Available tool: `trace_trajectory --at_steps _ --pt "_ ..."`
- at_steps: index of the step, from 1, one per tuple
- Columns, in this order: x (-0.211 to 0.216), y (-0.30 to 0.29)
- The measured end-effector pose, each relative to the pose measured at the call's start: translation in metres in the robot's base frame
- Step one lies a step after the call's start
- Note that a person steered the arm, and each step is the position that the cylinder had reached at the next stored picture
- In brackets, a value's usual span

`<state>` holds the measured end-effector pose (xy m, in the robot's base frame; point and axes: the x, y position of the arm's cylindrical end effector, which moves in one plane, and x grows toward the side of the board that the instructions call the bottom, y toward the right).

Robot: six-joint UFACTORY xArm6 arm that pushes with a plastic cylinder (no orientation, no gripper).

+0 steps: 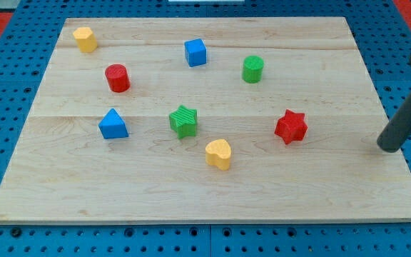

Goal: Push the yellow heart to the green star

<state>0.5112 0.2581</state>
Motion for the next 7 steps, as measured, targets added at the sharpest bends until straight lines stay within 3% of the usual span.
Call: trace_trajectory --at_steps 4,6,7 --pt "0.037 -0.111" --pt "0.032 -0.229" --pt "0.018 -0.231"
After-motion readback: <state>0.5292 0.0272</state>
